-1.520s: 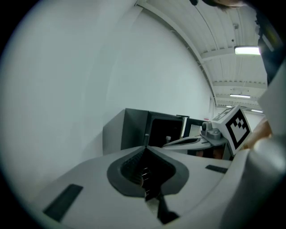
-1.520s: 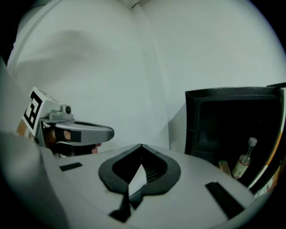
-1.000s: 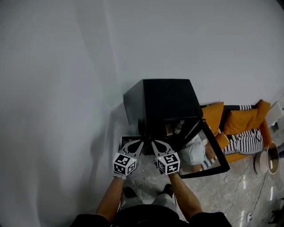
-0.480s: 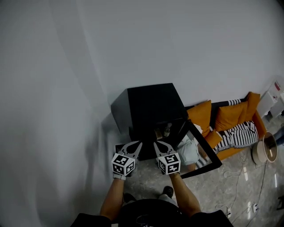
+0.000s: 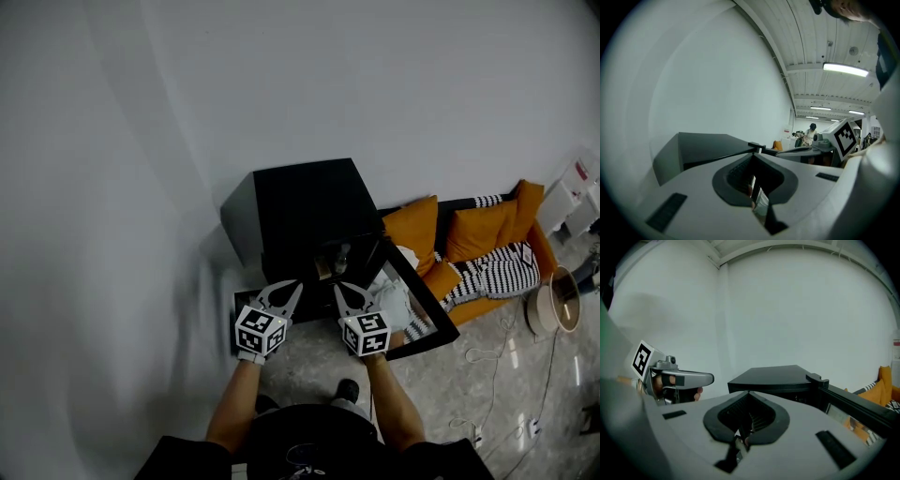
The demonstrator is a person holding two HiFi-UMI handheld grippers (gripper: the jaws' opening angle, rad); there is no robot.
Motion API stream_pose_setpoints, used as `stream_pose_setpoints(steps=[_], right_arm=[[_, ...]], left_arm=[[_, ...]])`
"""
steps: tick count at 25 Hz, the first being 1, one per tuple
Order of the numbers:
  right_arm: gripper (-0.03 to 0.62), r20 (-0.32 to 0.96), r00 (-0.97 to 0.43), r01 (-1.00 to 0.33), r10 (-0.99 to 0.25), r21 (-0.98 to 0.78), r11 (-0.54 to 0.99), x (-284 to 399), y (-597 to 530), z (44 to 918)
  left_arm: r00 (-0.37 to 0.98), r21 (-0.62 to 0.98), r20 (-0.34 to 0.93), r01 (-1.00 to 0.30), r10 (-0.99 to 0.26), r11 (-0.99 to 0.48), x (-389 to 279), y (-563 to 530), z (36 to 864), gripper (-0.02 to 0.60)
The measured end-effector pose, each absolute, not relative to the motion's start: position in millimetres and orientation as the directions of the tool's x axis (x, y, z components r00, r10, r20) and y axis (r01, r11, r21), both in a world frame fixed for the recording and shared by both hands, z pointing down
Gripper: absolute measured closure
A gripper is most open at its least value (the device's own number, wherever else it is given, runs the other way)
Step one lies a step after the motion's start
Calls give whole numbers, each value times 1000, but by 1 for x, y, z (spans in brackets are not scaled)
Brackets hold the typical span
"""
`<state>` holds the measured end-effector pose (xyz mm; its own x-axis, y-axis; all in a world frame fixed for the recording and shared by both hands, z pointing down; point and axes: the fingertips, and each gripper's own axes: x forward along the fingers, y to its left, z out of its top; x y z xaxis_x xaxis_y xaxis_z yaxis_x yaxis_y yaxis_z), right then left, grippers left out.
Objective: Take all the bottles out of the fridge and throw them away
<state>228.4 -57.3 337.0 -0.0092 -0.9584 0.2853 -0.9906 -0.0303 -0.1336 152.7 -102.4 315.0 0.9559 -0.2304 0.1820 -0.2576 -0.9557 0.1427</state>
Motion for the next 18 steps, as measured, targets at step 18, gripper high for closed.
stream_pose_setpoints(steps=[18], right_arm=[[586,365,-19,-992,-931,-125,-29,255,-32,390]], left_arm=[[927,118,243,-320,-285,-940,151,-69,358,580]])
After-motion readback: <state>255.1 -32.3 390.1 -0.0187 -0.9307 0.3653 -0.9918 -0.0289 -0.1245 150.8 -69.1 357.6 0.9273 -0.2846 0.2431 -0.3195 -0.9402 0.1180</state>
